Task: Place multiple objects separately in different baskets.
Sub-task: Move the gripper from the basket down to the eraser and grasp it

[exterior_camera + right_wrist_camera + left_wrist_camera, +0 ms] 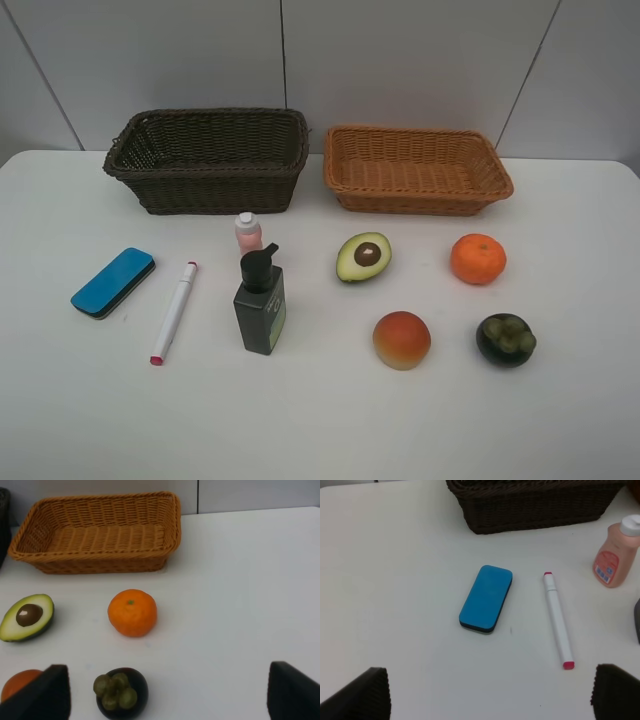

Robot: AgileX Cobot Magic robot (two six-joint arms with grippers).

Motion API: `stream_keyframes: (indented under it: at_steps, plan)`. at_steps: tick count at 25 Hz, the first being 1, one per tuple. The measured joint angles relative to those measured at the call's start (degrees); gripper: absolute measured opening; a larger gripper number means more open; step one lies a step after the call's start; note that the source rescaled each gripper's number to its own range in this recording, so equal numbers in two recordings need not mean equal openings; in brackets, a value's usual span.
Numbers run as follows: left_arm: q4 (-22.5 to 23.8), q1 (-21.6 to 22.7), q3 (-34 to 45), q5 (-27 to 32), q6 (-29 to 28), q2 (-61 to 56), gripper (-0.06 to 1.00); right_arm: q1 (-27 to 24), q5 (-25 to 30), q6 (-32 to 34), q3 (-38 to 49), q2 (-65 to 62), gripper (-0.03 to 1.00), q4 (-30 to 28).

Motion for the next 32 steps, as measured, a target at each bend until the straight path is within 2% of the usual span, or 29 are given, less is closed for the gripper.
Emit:
stream_keyframes:
  at_steps: [16, 19, 25, 32]
  plan:
    - [0.1, 0.0, 0.0, 0.0, -0.2, 2.5, 1.0, 0.0, 0.0, 0.0, 0.0, 0.0, 0.99, 0.0]
    - [1.1, 0.0, -0.1, 0.0, -1.6, 10.2, 1.0, 0.0, 0.0, 0.0, 0.0, 0.0, 0.99, 0.0]
    - [2.0, 0.0, -4.3, -3.4, -2.9, 34.4, 1.0, 0.0, 0.0, 0.0, 0.0, 0.0, 0.99, 0.0]
    - [2.4, 0.0, -17.3, -4.1, -0.7, 65.6, 1.0, 0.0, 0.0, 0.0, 0.0, 0.0, 0.99, 0.0]
